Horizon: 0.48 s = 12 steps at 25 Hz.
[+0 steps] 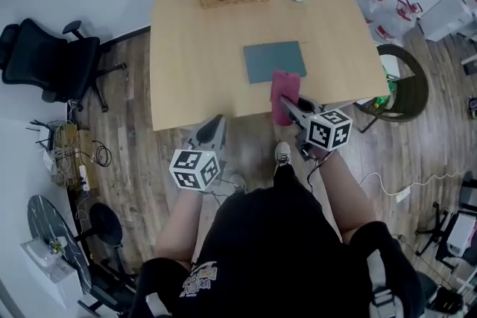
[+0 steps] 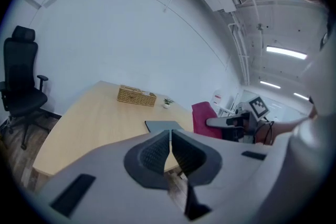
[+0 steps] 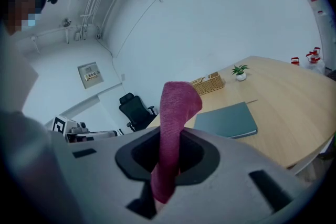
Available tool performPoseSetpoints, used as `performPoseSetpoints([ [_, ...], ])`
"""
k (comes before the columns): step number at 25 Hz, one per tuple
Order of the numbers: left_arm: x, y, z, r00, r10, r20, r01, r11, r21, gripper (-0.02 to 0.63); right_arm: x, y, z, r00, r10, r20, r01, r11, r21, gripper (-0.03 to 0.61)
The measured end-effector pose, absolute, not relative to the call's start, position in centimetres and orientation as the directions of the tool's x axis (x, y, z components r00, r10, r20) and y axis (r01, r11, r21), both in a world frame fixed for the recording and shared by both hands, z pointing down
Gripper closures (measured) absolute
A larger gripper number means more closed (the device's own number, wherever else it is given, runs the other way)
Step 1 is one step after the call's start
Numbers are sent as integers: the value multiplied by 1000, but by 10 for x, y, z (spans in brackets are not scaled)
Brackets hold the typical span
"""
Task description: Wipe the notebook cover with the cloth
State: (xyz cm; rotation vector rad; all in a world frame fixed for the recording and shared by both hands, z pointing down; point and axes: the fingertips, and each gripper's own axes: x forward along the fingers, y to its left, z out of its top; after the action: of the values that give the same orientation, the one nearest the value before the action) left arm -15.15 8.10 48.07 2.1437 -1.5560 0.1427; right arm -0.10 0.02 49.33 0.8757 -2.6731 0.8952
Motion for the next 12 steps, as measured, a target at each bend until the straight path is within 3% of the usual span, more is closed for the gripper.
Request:
performPoseSetpoints([
  [12, -112, 130, 455, 539, -790, 291, -834, -454, 313, 598, 47, 100, 447, -677, -684, 272, -721, 542, -431, 515],
])
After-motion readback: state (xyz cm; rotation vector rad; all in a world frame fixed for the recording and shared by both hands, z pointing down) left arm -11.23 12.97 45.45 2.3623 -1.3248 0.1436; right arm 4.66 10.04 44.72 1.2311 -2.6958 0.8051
